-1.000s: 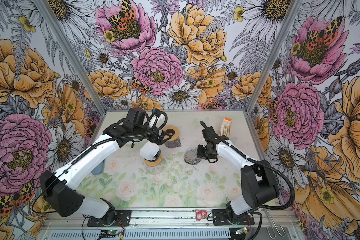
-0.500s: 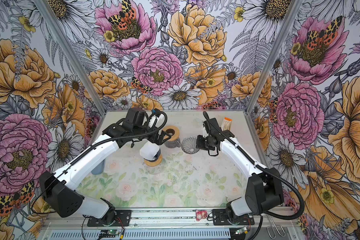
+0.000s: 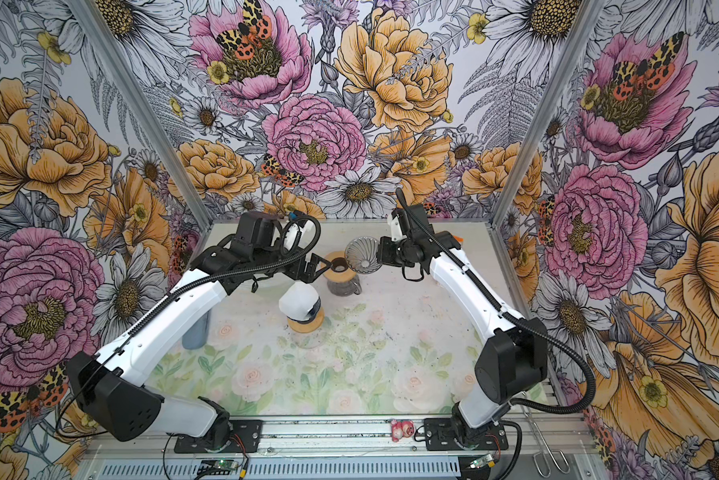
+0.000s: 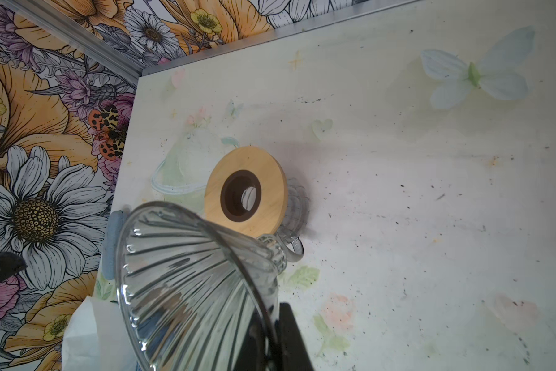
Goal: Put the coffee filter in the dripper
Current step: 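Lift the glass dripper with the right gripper and carry it over the pitcher, then lower the glass dripper onto the wooden ring atop the pitcher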
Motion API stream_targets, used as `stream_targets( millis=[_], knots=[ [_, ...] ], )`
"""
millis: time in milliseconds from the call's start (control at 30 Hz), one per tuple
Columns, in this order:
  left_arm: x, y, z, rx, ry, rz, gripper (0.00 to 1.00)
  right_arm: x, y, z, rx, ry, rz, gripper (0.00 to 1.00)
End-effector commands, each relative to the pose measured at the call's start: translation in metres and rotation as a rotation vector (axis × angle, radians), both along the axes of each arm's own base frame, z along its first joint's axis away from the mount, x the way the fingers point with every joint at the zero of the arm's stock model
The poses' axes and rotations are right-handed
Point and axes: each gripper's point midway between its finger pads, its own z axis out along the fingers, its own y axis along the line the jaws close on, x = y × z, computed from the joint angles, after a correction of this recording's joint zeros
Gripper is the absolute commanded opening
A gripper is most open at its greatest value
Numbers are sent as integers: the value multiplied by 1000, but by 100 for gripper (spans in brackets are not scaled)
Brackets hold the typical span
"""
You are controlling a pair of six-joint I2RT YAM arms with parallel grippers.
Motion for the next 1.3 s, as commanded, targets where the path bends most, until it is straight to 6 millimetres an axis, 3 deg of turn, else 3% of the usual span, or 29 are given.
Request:
stream_targets(
  millis=[0,367,567,1000,1267],
  knots=[
    [3,13,18,-22,-42,47,99,15,17,13,23,-40,26,0],
    [9,38,6,-23,-8,118,99,54,58,-3,33,-28,74,0],
    [13,46,-1,-18,5,142,99,64,77,-16,49,-6,108,0],
    [14,48,-2,-24,16,162,99,66,78,-46,16,45,107,0],
    [14,48,-4,-25,21,165,99,55,73,-54,5,74,104,0]
  ],
)
